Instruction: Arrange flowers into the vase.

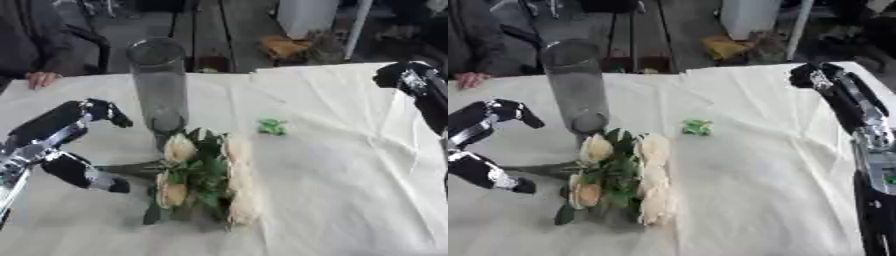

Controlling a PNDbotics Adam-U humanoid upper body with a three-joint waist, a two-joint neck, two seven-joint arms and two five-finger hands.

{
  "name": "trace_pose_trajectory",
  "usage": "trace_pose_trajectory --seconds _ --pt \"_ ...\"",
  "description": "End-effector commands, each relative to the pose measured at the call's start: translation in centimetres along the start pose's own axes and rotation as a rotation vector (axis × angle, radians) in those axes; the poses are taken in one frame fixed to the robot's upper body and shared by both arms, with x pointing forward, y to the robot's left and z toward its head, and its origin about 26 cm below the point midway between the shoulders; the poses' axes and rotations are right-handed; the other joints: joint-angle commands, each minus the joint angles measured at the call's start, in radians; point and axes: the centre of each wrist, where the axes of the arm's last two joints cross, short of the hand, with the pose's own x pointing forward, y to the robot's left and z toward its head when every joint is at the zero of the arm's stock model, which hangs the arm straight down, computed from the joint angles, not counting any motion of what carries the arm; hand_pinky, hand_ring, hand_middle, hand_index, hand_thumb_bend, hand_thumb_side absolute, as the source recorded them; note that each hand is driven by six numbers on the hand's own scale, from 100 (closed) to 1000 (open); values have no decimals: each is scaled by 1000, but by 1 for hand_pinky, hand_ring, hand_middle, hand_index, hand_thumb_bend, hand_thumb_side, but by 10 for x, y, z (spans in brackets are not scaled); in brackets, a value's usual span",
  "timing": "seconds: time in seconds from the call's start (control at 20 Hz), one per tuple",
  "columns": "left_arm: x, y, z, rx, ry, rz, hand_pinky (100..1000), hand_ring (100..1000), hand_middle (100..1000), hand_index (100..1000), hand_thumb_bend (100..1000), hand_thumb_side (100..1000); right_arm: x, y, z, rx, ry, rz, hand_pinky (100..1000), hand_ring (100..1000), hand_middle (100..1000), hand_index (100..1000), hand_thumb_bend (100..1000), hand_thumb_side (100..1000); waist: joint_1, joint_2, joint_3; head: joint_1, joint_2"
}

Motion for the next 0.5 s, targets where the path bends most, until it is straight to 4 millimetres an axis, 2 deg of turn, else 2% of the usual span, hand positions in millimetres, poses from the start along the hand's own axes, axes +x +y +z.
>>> trace_pose_trajectory --seconds 0.05,0.3,0.5 --pt "-5 5 -3 -40 14 -48 750 694 623 748 911 582 9 -8 -5 1 -25 31 793 754 543 708 100 818 1 -12 -1 -1 -3" --pt "-12 -3 -5 -80 68 -86 754 717 684 786 916 572 9 -7 -5 1 -25 30 793 754 543 713 100 818 1 -12 -3 0 -3" --pt "-15 -16 -5 -121 88 -111 755 723 684 773 920 563 9 -7 -6 1 -27 30 793 754 543 716 100 817 1 -11 -4 1 -4"
